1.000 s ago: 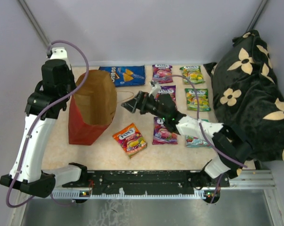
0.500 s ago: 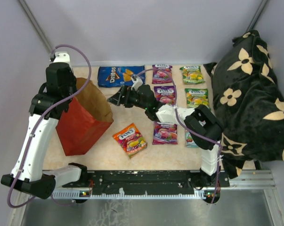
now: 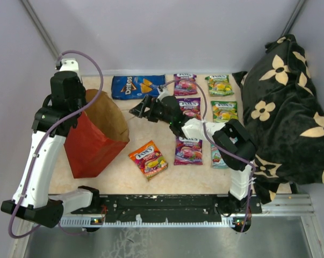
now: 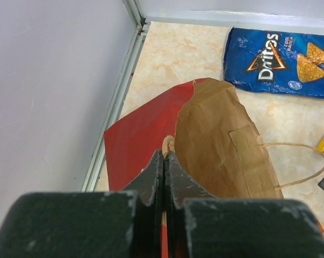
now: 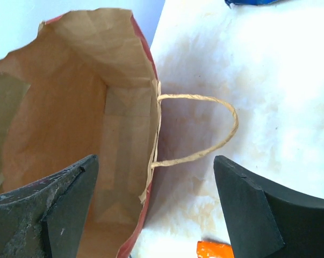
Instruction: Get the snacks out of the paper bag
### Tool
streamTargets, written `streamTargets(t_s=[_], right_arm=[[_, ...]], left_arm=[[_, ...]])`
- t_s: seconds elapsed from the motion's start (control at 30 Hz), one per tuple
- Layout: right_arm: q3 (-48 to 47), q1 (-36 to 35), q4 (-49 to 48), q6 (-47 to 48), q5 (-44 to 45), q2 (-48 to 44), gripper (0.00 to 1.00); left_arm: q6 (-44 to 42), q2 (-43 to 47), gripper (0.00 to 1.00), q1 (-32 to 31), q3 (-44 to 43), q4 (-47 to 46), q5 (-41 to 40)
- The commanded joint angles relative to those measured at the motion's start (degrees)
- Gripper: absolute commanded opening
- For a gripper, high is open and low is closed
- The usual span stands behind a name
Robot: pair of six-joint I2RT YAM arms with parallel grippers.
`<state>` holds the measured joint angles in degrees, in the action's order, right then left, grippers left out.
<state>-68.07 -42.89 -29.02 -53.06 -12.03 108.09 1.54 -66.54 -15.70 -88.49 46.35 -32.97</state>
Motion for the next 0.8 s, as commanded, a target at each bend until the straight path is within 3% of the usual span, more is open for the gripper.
streamTargets(t_s=[0.0,0.37,0.4,0.5,0.57,0.63,0.77], right_arm=[[-3.8,0.6,1.4,-2.8,2.0,1.3,0.88],[-7.8,0.7,2.9,-8.1,1.0,7.1,0.74],[-7.7,0.7,2.4,-8.6,1.0,7.4,0.69],[-7.2,0.5,1.3,-9.1,1.5,7.4,0.35],[-8.0,0.0,2.5,-7.8,2.5,6.1,0.18],[-10.5,-1.2,5.8,-5.3,4.2,5.0,0.10],[-20.6,-3.7,14.0,-0.5,5.0,6.4,0.03]], left_arm=[[-0.8,1.1,0.00,0.2,-2.4,-1.4,0.2],[-0.4,1.5,0.00,0.3,-2.7,-0.9,0.6],[-0.4,1.5,0.00,0.3,-2.7,-0.9,0.6],[-0.2,1.7,0.00,0.3,-2.1,-1.3,0.3],[-0.2,1.6,0.00,0.2,-0.9,-1.5,-0.2],[-0.3,1.2,0.00,0.7,0.6,-4.2,-1.4],[-0.6,-0.8,0.00,4.5,2.1,-7.6,-1.6]])
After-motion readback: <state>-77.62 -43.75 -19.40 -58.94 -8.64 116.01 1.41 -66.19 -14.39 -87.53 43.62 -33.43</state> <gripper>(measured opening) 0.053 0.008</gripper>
